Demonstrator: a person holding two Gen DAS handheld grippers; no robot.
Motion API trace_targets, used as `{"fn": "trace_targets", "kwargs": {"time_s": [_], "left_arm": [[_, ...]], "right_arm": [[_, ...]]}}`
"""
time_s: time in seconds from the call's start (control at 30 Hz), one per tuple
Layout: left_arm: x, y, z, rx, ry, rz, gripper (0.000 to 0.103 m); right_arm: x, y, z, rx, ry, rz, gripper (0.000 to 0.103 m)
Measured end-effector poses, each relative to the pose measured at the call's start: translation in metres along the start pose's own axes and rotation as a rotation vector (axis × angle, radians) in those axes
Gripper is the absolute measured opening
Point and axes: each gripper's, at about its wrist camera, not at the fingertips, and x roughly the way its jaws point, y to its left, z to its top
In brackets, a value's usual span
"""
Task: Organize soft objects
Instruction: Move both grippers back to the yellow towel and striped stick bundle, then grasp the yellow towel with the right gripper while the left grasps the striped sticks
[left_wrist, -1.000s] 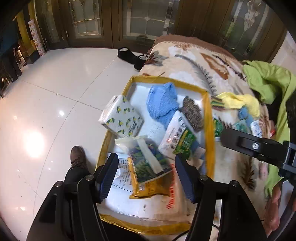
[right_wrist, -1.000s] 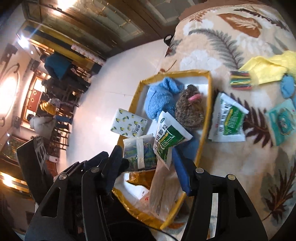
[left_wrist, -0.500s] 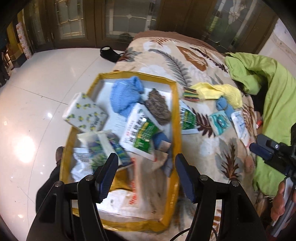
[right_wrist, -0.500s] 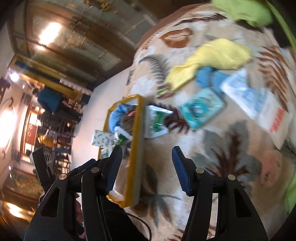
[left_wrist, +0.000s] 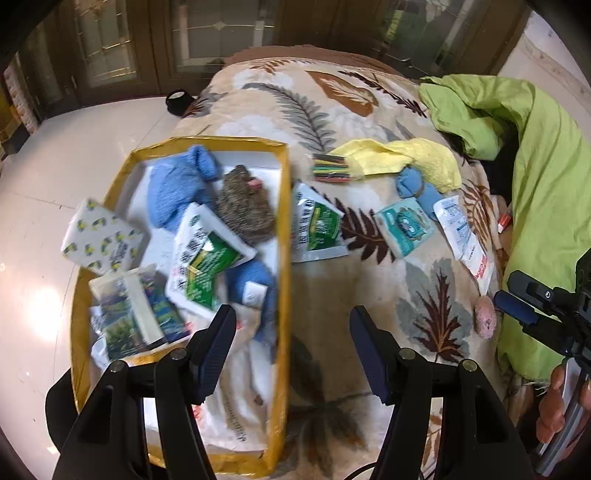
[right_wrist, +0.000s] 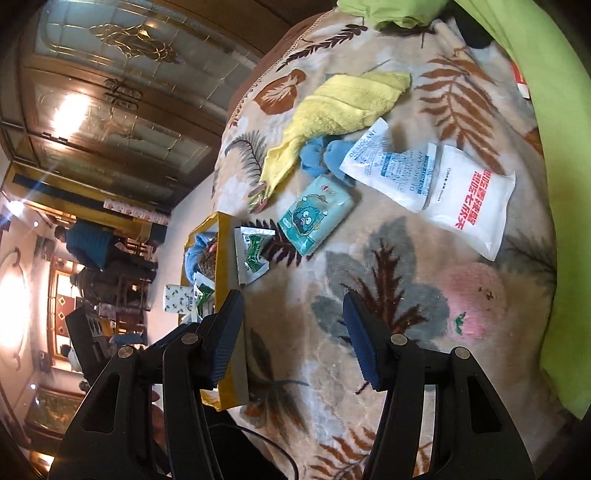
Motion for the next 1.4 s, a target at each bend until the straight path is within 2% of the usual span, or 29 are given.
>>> {"fn": "trace_targets", "kwargs": {"time_s": [0.23,0.47,0.53,0.6,0.77,1.0,1.13,1.27,1.33,1.4], "left_arm": [[0.013,-0.023,0.023,0.053,0.009,-0.010,0.064],[0.038,-0.036,0.064,0.096,0.017,-0.018,0.064],[0.049,-0.035,0.077,0.079,0.039,-0.038,0.064],[0.062,-0.032,0.091,0.057,0.065,-0.039,0.064],[0.081,-0.034,0.118,0.021,0.069,-0.027,0.064],[0.108,-0.037,0.142,-0.021,0.098,-0.006,0.064],[0.121,-0.033,0.144,-0.052,0.141,-0.034,0.064],[0.130,-0.033,0.143,-0.053,0.158,-0.031,0.065],[0.132,-0.035,0.145,-0.058,0.157,-0.035,0.074],[0.137,-0.042,0.146,-0.046,0.174,-0.025,0.079]], "right_arm": [[0.001,0.002,0.011,0.002,-0.008,-0.004,0.056],[0.003,0.024,0.058,-0.061,-0.059,-0.045,0.056],[0.008,0.029,0.076,-0.094,-0.061,-0.061,0.067],[0.015,0.031,0.090,-0.103,-0.054,-0.066,0.067],[0.034,0.030,0.123,-0.094,-0.046,-0.107,0.067],[0.057,0.028,0.156,-0.096,-0.042,-0.132,0.068],[0.068,0.035,0.167,-0.170,-0.018,-0.169,0.068],[0.083,0.044,0.174,-0.290,0.021,-0.219,0.068],[0.090,0.050,0.177,-0.366,0.039,-0.260,0.067],[0.098,0.056,0.180,-0.461,0.046,-0.313,0.067]]}}
